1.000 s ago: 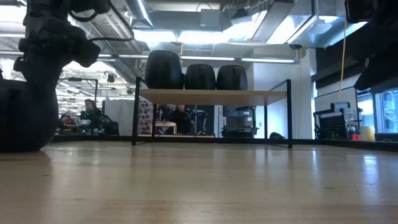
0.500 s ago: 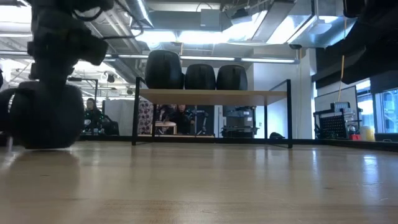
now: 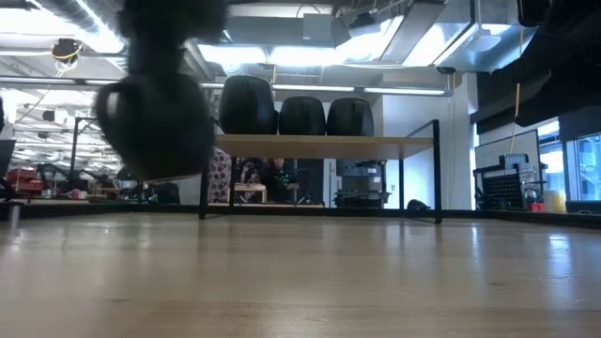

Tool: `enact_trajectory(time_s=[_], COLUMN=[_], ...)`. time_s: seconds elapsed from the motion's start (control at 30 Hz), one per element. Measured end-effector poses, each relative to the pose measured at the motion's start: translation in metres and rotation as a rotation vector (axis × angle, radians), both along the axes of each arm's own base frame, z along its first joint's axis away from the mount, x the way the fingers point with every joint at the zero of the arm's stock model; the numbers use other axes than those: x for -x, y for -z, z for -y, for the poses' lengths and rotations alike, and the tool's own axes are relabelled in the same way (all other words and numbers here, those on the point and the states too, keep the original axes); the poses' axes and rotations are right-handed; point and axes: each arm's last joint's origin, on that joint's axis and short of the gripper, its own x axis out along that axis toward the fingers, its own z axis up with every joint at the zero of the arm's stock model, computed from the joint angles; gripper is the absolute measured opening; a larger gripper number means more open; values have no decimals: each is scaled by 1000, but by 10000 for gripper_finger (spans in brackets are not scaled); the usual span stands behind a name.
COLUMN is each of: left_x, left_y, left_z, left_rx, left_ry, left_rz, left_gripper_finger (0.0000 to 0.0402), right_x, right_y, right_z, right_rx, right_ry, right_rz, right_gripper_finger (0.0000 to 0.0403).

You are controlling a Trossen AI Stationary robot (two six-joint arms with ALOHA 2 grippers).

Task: Place coffee mugs
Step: Put the black mug on the shelf

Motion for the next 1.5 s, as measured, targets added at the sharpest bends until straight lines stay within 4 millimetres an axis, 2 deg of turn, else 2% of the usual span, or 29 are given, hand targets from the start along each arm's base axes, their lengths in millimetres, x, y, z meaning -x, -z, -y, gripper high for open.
enact_trajectory(time_s=[0.2, 0.43, 0.7, 0.93, 1.37, 1.5], left_x=[-50, -106, -146, -157, -159, -160], left_y=[-2, 9, 19, 33, 32, 32], left_z=[9, 16, 6, 2, 0, -1], left_rx=[-29, -80, -87, -45, -43, -57], left_ry=[58, 126, 51, -1, -58, -41], left_rz=[-9, -18, -76, -91, -68, -64], left_gripper_finger=[16, 16, 18, 19, 21, 42], right_x=[0, 0, 0, 0, 0, 0], right_y=[0, 0, 0, 0, 1, 1], right_z=[0, 0, 0, -1, -1, -1], right_rx=[-1, 0, 14, -3, -7, -8], right_ry=[0, 0, -15, -29, -34, -34], right_rz=[0, 0, -4, -20, -24, -24], right_gripper_finger=[264, 264, 264, 264, 264, 264])
